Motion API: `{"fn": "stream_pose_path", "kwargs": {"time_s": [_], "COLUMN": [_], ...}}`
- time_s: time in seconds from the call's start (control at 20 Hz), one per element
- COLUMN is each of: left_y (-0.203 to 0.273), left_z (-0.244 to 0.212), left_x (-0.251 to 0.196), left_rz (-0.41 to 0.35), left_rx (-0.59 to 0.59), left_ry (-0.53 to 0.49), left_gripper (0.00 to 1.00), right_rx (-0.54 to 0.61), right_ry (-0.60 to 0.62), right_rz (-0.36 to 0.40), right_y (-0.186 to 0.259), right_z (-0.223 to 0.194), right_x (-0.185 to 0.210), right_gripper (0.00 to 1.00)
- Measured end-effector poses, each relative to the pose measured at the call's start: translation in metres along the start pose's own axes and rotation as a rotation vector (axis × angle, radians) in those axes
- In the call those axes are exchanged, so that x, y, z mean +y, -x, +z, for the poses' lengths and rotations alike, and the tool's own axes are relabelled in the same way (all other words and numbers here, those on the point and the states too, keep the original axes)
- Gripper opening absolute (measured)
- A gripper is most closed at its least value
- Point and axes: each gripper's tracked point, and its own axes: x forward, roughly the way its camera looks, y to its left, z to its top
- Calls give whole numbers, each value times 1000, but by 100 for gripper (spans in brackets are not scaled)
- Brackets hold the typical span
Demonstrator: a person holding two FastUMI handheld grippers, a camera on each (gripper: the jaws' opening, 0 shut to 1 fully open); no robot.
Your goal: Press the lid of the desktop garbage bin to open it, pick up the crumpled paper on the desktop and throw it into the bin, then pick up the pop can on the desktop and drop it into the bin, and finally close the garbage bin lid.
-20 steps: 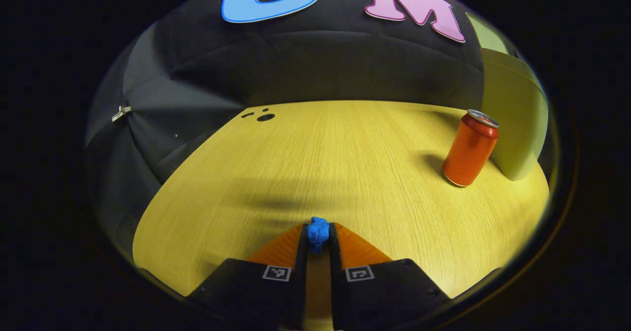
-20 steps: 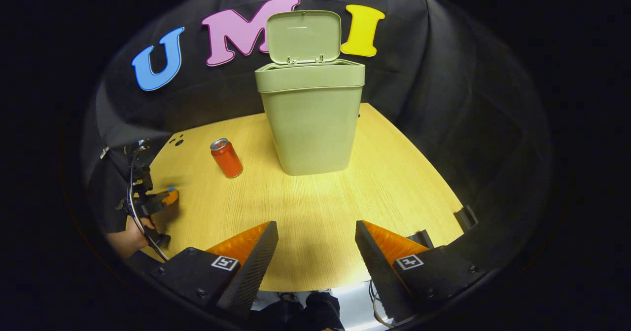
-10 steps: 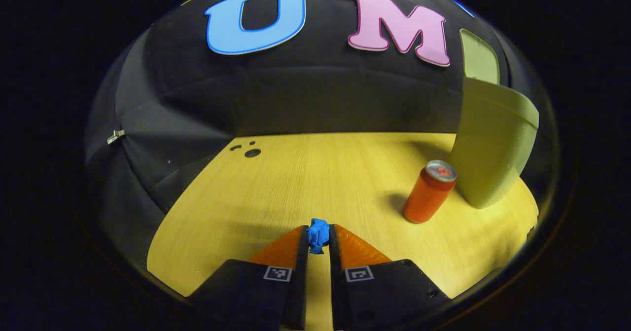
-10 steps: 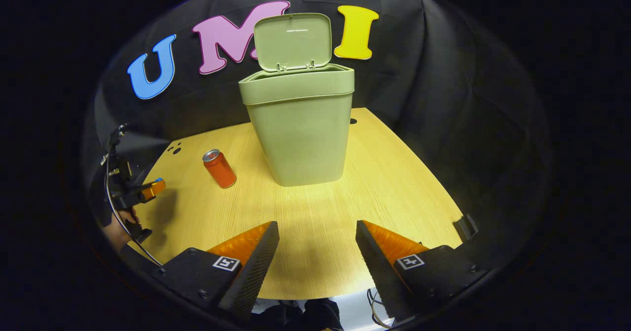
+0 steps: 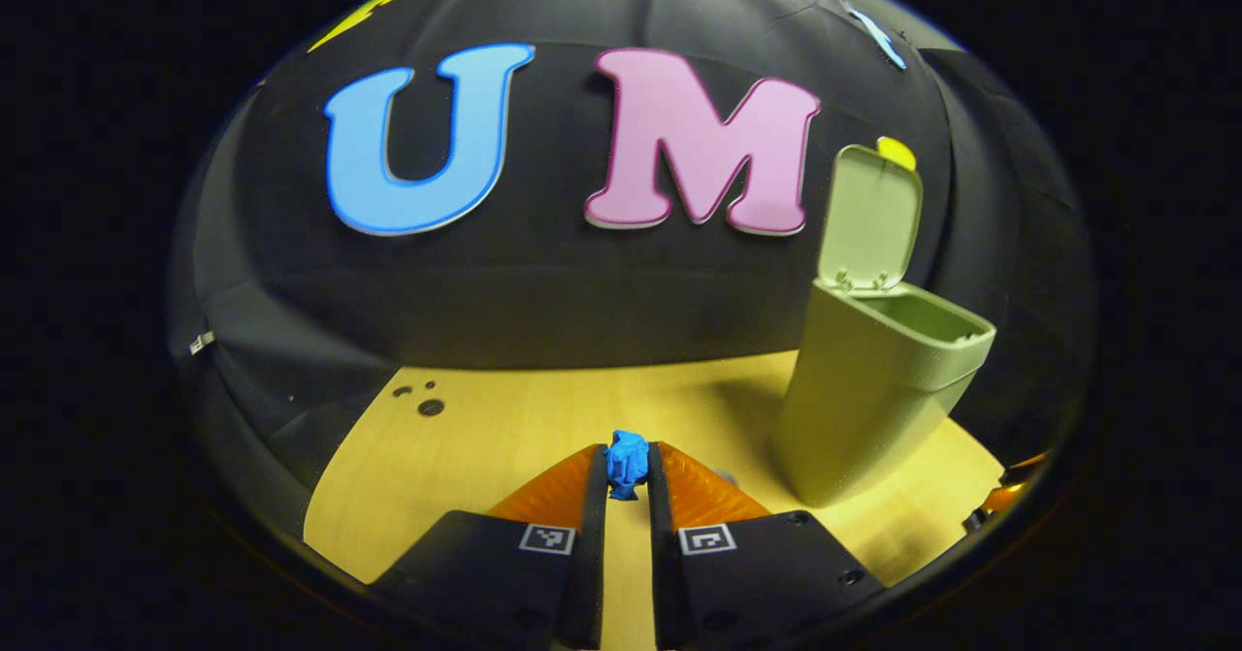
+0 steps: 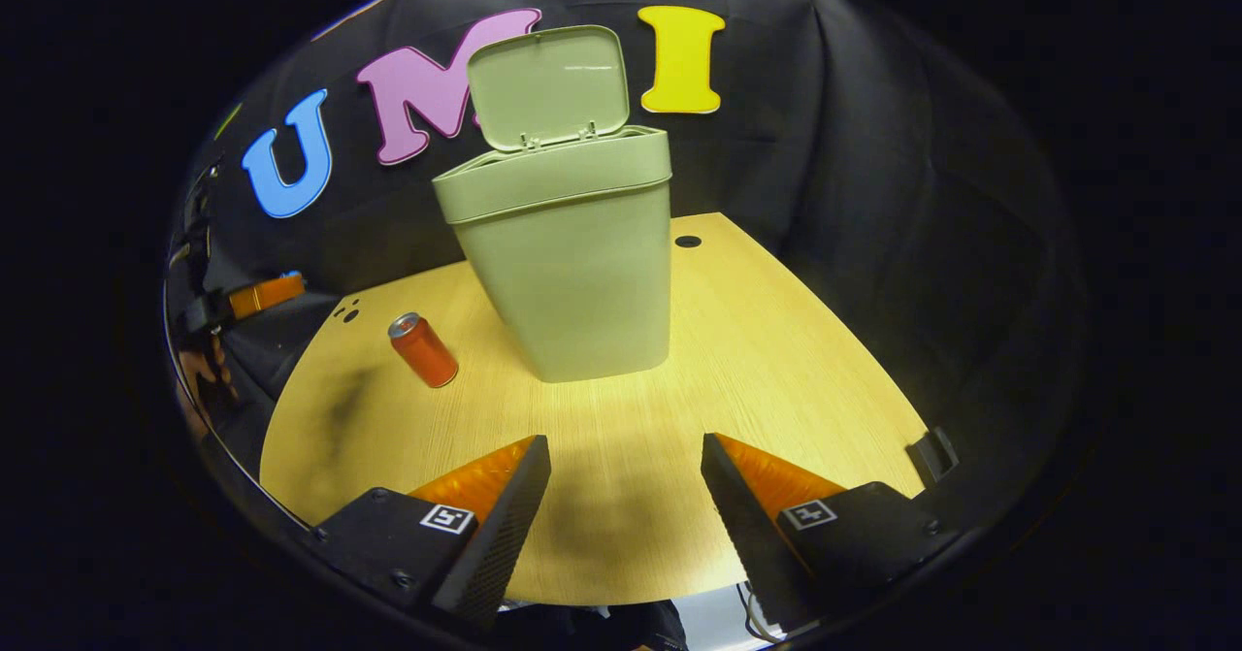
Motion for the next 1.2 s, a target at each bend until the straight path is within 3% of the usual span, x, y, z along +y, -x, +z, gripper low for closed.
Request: {"fn": "stream_pose_path", "kwargs": {"time_s": [0.3, 0.45, 0.85, 1.2], "left_y": [-16, -22, -43, -62], "left_z": [61, 78, 85, 80], "left_x": [-94, -132, -213, -255], "left_rz": [-150, -206, -327, -376], "left_rx": [-94, -125, -116, -93], "left_ry": [40, 37, -8, -14], "left_gripper": [21, 25, 24, 24], "right_rx": [1, 7, 53, 75], "right_ry": [9, 19, 1, 5], "right_rz": [61, 94, 138, 147], "right_y": [-19, -30, -44, -48], "right_z": [4, 7, 3, -1], "right_x": [-5, -8, -12, -21], "right_gripper": [100, 99, 100, 100]}}
